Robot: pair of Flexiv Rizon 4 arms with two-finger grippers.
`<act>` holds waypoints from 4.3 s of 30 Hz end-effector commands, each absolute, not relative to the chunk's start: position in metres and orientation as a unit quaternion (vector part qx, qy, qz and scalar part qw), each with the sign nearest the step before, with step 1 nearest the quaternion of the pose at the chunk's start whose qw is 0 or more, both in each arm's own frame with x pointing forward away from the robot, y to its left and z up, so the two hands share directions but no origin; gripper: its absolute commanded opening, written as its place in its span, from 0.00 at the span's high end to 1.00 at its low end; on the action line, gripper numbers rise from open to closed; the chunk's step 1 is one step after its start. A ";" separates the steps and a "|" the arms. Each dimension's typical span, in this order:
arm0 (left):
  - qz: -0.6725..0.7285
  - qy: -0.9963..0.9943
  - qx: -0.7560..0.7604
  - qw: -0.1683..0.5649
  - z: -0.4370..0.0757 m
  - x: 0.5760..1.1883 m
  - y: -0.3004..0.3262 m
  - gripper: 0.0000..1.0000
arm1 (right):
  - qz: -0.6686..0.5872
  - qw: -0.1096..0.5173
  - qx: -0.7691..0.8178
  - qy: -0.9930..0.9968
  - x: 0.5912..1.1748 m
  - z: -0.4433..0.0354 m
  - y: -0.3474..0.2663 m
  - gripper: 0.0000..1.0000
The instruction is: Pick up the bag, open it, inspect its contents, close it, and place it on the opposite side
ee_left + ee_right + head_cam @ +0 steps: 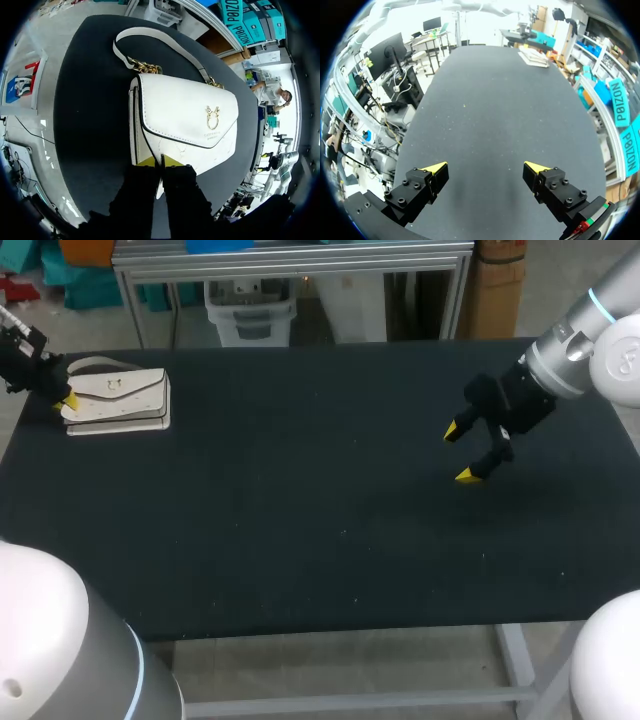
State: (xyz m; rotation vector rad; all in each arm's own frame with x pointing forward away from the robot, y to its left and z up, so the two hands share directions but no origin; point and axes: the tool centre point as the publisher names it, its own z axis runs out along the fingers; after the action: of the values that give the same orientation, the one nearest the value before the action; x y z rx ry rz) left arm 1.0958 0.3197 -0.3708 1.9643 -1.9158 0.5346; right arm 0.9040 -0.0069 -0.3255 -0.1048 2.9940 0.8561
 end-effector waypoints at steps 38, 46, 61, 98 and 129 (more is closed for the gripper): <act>-0.117 -0.670 0.501 0.536 -0.366 1.095 0.283 0.84 | 0.276 0.012 -0.035 0.961 0.904 -0.326 -0.007 0.00; -0.113 -0.668 0.496 0.544 -0.360 1.077 0.280 1.00 | 0.276 0.012 -0.035 0.961 0.904 -0.326 -0.007 0.00; -0.112 -0.669 0.480 0.557 -0.369 1.058 0.227 1.00 | 0.276 0.012 -0.035 0.961 0.904 -0.326 -0.007 0.00; 0.083 -0.605 0.604 0.512 -0.358 1.016 0.168 1.00 | 0.276 0.012 -0.035 0.961 0.904 -0.326 -0.007 0.00; 0.365 -0.536 0.618 0.444 -0.358 0.986 0.057 1.00 | 0.276 0.012 -0.035 0.961 0.904 -0.326 -0.007 0.00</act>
State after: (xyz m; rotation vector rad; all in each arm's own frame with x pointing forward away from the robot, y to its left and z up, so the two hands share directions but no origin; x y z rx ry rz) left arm 0.9950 0.0706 -0.3542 1.3737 -1.4023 0.7146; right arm 0.9040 -0.0069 -0.3256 -0.1048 2.9939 0.8564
